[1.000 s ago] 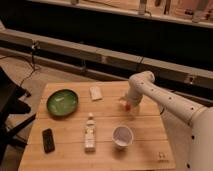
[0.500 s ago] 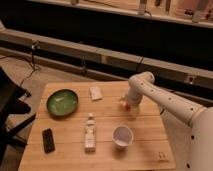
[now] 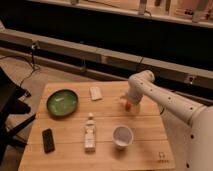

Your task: Drag the pepper across the table

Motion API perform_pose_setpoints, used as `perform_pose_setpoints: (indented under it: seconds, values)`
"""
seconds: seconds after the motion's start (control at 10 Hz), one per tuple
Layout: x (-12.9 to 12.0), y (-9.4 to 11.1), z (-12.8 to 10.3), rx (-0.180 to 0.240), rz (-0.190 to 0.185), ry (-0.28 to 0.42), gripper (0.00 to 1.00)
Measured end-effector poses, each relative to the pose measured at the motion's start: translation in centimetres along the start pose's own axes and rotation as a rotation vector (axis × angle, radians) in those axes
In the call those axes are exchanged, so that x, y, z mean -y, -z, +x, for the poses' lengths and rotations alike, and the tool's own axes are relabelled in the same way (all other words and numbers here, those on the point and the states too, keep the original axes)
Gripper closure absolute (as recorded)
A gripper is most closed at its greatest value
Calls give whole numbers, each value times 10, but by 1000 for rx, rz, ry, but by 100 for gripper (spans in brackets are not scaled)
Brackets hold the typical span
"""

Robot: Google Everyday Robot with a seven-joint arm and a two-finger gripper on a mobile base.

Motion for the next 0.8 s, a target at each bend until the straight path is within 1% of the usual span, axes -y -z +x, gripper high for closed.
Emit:
perform_pose_setpoints:
  seconds: [0.2, 0.5, 0.6, 0.8]
  values:
    - [-2, -7, 1, -30, -8, 1, 20]
    - [8, -16, 7, -83, -21, 16, 21]
    - [12, -17, 12, -93, -21, 14, 27]
    - [18, -16, 22, -88, -15, 3, 47]
